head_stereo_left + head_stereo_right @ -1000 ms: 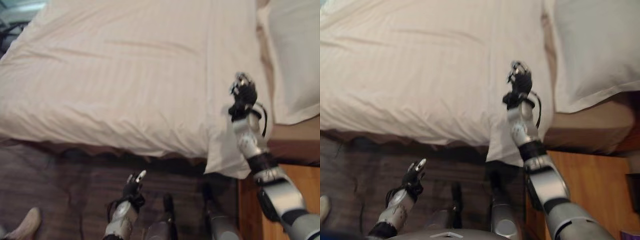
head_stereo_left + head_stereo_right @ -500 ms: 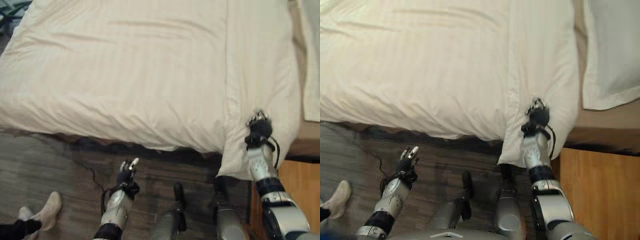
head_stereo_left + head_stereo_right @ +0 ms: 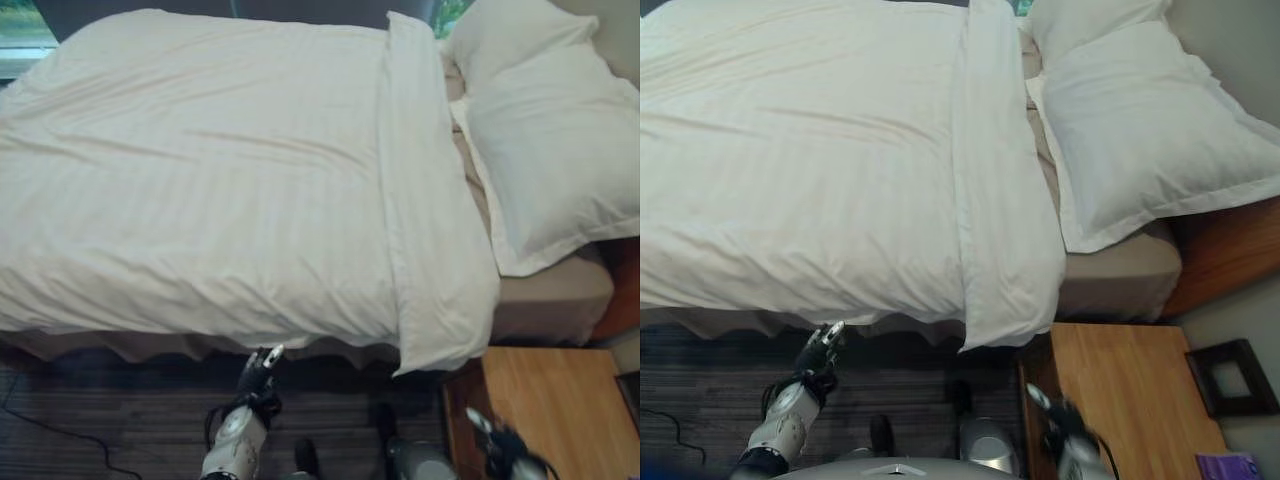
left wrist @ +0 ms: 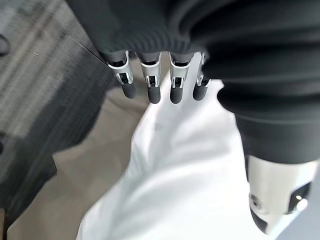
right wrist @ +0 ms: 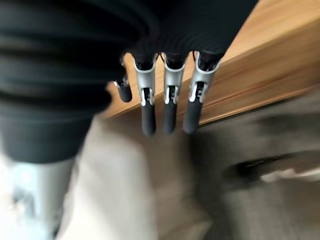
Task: Making the bed.
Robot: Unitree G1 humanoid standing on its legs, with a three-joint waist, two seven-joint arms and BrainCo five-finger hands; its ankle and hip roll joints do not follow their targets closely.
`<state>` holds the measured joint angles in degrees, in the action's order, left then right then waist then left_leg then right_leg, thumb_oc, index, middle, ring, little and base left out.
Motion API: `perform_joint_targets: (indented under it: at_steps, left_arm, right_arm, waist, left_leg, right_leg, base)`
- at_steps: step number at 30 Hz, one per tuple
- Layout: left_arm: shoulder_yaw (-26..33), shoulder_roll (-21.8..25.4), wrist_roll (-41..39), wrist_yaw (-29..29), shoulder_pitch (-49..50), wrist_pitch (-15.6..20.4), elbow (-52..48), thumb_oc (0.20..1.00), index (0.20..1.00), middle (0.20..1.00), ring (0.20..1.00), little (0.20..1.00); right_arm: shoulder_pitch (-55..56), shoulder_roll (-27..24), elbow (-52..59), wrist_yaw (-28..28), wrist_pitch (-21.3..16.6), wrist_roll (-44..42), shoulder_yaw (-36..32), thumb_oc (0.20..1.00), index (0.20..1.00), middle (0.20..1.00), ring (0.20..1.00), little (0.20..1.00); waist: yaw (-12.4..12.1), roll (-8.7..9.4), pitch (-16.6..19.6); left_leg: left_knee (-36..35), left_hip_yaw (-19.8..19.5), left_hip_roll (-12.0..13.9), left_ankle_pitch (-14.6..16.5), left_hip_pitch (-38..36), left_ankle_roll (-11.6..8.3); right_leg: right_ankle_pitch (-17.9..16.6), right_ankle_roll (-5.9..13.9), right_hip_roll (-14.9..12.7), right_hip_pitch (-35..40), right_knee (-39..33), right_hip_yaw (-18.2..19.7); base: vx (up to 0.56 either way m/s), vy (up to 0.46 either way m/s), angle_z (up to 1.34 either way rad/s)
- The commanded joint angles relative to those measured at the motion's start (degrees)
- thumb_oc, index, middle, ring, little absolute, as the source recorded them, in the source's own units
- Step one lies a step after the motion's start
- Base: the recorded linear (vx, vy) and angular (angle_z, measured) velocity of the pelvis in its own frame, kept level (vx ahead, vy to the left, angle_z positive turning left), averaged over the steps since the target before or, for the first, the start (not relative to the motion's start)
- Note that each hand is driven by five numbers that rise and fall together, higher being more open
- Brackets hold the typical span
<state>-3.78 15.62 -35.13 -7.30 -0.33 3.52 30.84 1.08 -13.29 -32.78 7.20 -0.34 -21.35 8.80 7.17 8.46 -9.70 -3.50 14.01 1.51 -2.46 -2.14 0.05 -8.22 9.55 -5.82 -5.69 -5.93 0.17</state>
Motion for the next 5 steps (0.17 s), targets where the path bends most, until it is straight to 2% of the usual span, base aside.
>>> perform_joint_targets:
  at_steps: [1, 3, 5]
  left_arm:
    - [2.7, 6.1, 7.8, -0.7, -2.2, 5.3, -11.4, 1.0, 1.0, 1.0, 1.0, 1.0]
    - [3.3, 6.7, 11.0, -1.8, -0.8, 5.6, -17.0, 1.0, 1.0, 1.0, 1.0, 1.0]
    - [4.9, 5.7, 14.8, -3.1, 1.7, 6.5, -21.8, 1.0, 1.0, 1.0, 1.0, 1.0]
  right_arm:
    - [-3.1, -2.5, 7.1, -0.4, -5.8, 3.1, -0.9, 1.0, 1.0, 1.0, 1.0, 1.0]
    - [-3.8, -2.2, 11.6, -1.1, -6.9, 2.1, -1.1, 1.0, 1.0, 1.0, 1.0, 1.0]
    - [-5.3, -1.5, 20.1, -1.8, -8.9, 0.5, -0.4, 1.0, 1.0, 1.0, 1.0, 1.0]
  waist:
    - [-1.1, -4.41, -2.1]
    - [-2.0, -4.08, -0.8]
    - [-3.4, -4.3, 2.3]
  left_leg:
    - [-1.5, -2.3, 2.4, 6.7, -3.4, 0.34]
    - [-1.5, -1.9, 1.9, 6.6, -3.6, 0.49]
    - [-1.5, -0.2, 1.8, 7.0, -4.6, 0.3]
  right_leg:
    - [9.1, -0.22, -2.4, 2.5, 14.5, -4.9]
    - [9.1, -0.57, -3.1, 4.9, 12.7, -5.1]
    - [8.7, -0.75, -4.1, 7.5, 7.3, -5.2]
  base:
    - [-0.06, 0.018, -0.67]
    - [-0.01, 0.005, -0.13]
    - [0.14, -0.048, -0.04]
